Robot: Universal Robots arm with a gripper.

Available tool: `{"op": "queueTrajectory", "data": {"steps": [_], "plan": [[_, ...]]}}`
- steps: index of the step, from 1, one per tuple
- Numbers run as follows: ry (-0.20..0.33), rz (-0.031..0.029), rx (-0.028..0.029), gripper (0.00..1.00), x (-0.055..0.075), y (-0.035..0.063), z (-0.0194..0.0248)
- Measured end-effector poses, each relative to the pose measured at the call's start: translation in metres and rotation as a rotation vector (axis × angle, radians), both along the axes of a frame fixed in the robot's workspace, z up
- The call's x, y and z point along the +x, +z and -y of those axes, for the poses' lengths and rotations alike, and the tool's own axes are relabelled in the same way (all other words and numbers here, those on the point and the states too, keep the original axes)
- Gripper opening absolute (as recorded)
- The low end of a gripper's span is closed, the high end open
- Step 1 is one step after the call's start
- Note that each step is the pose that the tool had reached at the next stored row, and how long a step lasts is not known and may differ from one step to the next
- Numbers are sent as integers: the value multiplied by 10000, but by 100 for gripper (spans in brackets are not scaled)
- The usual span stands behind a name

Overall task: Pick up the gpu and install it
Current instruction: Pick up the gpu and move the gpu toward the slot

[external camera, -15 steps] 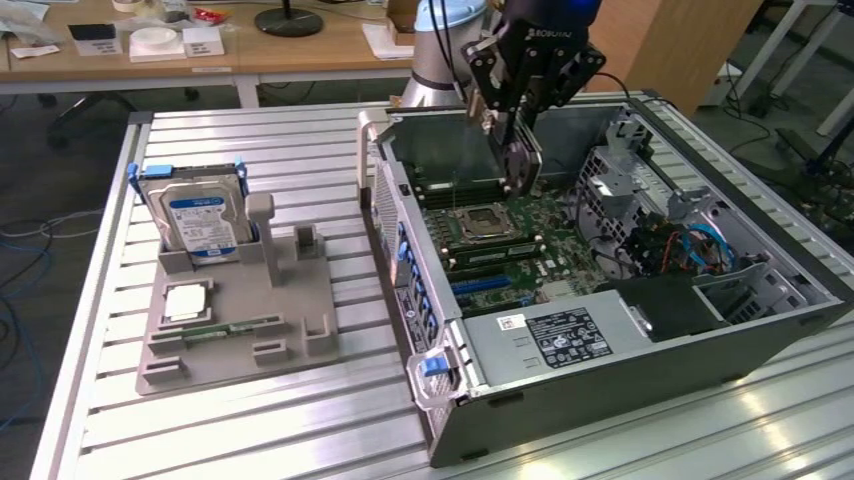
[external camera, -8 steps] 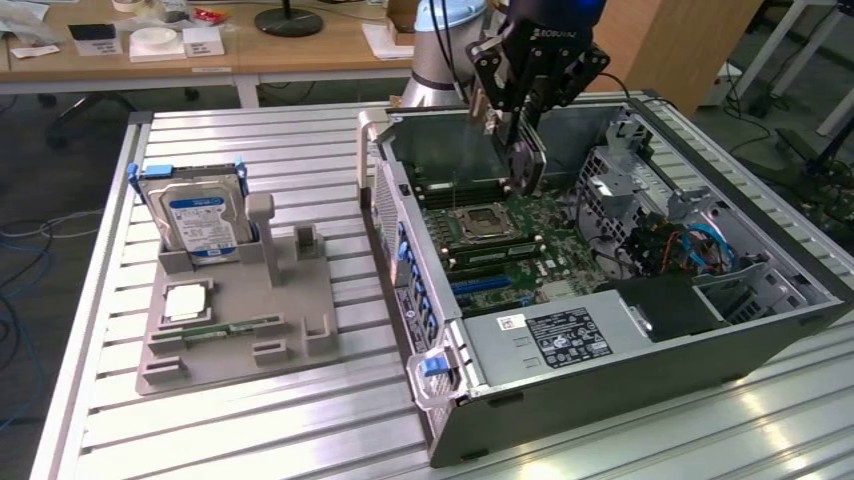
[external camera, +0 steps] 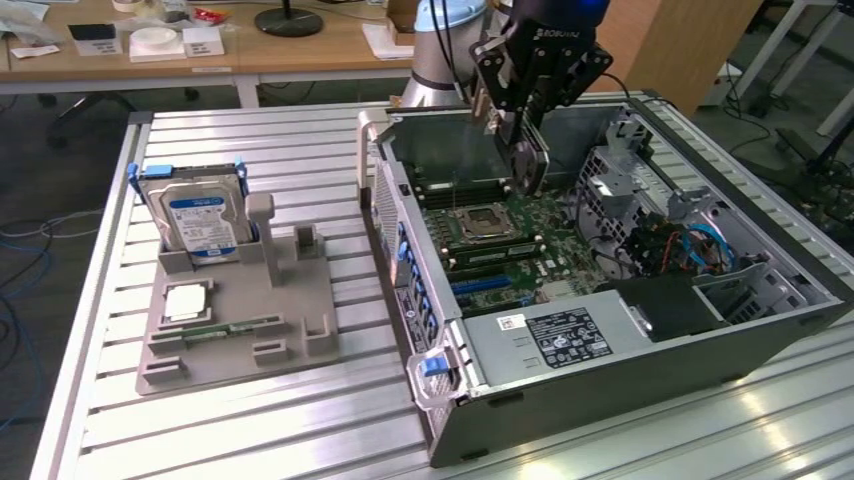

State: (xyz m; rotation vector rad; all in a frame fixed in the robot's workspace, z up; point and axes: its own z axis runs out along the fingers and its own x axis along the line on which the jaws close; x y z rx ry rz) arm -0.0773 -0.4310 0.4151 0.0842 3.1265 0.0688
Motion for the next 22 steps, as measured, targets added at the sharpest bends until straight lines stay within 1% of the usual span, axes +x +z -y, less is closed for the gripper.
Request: {"op": "queueTrajectory", "data": {"steps": [9,22], "plan": [[3,0,0,27,15,0,0],[1,-1,0,27,242,0,0]]}}
